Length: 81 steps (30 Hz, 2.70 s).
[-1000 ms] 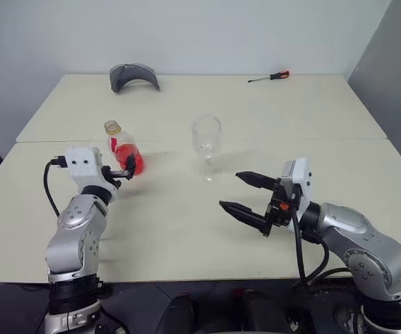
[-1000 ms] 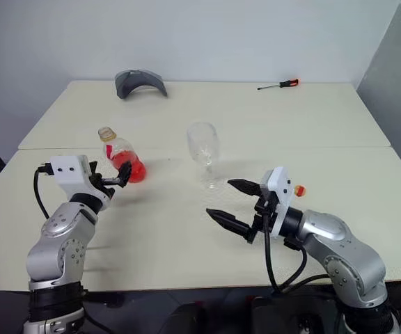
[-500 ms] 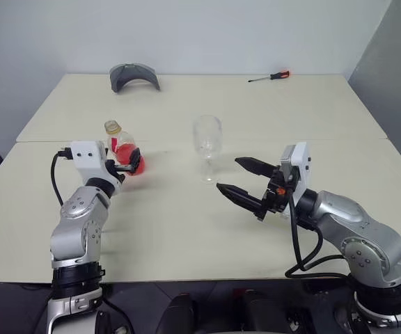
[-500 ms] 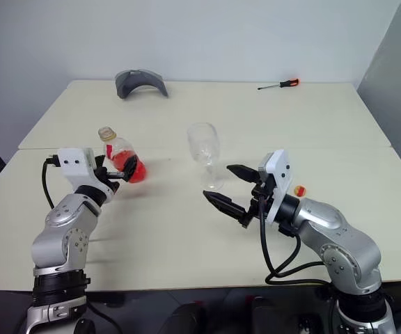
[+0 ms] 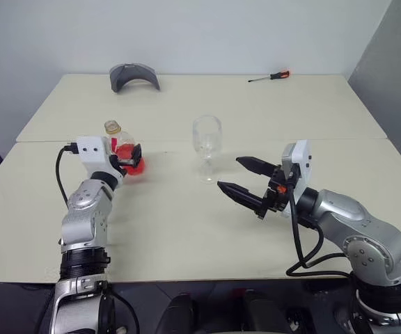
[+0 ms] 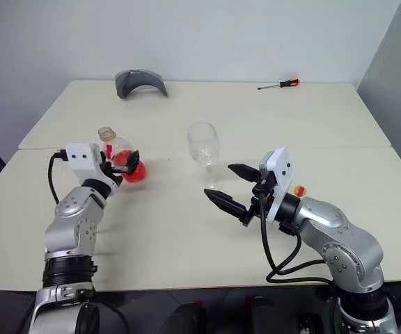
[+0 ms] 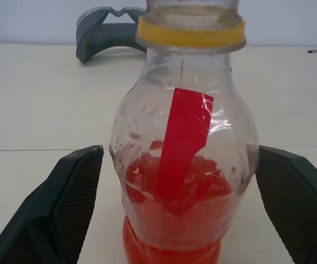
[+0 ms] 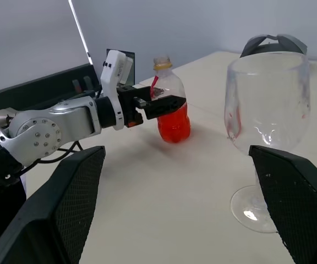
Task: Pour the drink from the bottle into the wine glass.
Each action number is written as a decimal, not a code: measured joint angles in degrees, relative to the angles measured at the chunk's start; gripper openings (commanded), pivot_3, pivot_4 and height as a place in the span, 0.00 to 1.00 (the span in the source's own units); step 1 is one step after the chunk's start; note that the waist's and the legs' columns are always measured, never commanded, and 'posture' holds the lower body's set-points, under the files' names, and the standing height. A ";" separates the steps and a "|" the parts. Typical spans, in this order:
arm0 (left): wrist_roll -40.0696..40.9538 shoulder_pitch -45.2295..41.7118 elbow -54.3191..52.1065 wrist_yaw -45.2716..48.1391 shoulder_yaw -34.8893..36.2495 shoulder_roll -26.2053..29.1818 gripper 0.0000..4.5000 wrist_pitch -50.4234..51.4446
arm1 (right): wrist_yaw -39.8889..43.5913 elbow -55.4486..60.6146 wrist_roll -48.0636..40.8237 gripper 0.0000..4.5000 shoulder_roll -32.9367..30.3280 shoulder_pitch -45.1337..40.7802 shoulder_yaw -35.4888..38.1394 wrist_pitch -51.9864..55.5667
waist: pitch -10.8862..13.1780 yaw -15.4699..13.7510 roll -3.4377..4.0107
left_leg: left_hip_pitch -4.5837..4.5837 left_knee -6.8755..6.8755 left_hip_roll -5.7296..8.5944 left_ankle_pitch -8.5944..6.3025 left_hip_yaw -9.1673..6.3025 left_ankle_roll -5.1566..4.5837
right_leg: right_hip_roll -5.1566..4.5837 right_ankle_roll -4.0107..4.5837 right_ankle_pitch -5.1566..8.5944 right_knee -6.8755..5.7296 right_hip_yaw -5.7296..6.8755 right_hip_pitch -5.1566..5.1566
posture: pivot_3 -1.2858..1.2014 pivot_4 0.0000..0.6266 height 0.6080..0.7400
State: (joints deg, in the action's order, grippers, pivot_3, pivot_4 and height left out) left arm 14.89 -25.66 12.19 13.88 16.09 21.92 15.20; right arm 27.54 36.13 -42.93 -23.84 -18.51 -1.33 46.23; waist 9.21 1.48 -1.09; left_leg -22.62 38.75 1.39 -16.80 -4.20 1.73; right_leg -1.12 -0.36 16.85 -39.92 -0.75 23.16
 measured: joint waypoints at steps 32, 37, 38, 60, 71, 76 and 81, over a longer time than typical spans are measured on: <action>-2.01 -11.18 7.25 11.91 -7.87 4.23 0.28 -0.43 | -2.88 -0.69 1.50 1.00 0.12 -1.46 -0.49 -1.08 | 0.03 0.02 -0.06 | -0.17 0.09 0.03 0.02 -0.08 0.02 | 0.00 0.00 0.00 0.00 0.12 0.06 | 0.52 0.24 1.00; -2.34 -17.25 6.35 21.11 -13.49 7.12 0.28 1.98 | -4.14 -3.88 3.05 1.00 1.21 -4.87 -0.36 -1.49 | 0.03 0.17 -0.06 | -0.13 0.07 0.03 0.04 -0.07 0.06 | 0.00 0.00 0.00 -0.02 0.09 0.07 | 0.52 0.24 1.00; -2.34 -18.04 6.40 23.23 -14.52 7.20 0.28 2.13 | -4.53 -4.59 3.50 1.00 1.55 -5.69 -0.29 -1.62 | 0.03 0.19 -0.05 | -0.15 0.07 0.02 0.04 -0.07 0.06 | 0.00 0.00 0.00 -0.02 0.09 0.10 | 0.52 0.24 1.00; -18.53 -35.28 34.06 40.49 -25.29 14.49 0.26 -30.95 | -6.39 -11.67 12.14 1.00 4.18 -14.37 -2.04 -2.83 | 0.04 0.32 -0.04 | -0.25 0.09 0.04 0.02 -0.03 0.02 | 0.01 0.00 0.00 -0.05 0.06 0.24 | 0.52 0.24 1.00; -24.11 -42.54 45.08 39.24 -25.87 14.15 0.26 -46.81 | -6.06 -12.86 13.82 1.00 5.97 -16.00 -2.29 -3.75 | 0.04 0.38 -0.04 | -0.29 0.10 0.06 0.01 -0.02 0.00 | 0.00 0.00 0.00 -0.08 0.06 0.29 | 0.52 0.24 1.00; -25.89 -43.00 47.98 38.33 -26.23 13.85 0.26 -50.00 | -5.74 -12.88 14.67 1.00 6.28 -16.00 -2.29 -3.76 | 0.05 0.42 -0.04 | -0.30 0.10 0.06 0.01 -0.02 0.00 | 0.01 0.00 0.00 -0.10 0.06 0.32 | 0.52 0.24 1.00; -28.16 -44.68 49.62 37.30 -27.07 13.86 0.26 -52.74 | -5.10 -12.90 14.79 1.00 6.42 -15.99 -2.30 -3.76 | 0.05 0.42 -0.05 | -0.31 0.11 0.07 0.01 -0.02 0.00 | 0.00 0.00 0.00 -0.10 0.07 0.33 | 0.52 0.24 1.00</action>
State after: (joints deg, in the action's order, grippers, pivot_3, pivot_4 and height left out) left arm -13.27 -70.34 61.81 51.18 -10.97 35.77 -37.53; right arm 22.44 23.23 -28.14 -17.41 -34.50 -3.62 42.48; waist 9.25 1.90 -1.14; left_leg -22.93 38.86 1.46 -16.78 -4.22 1.73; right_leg -1.11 -0.35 16.84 -40.02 -0.68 23.48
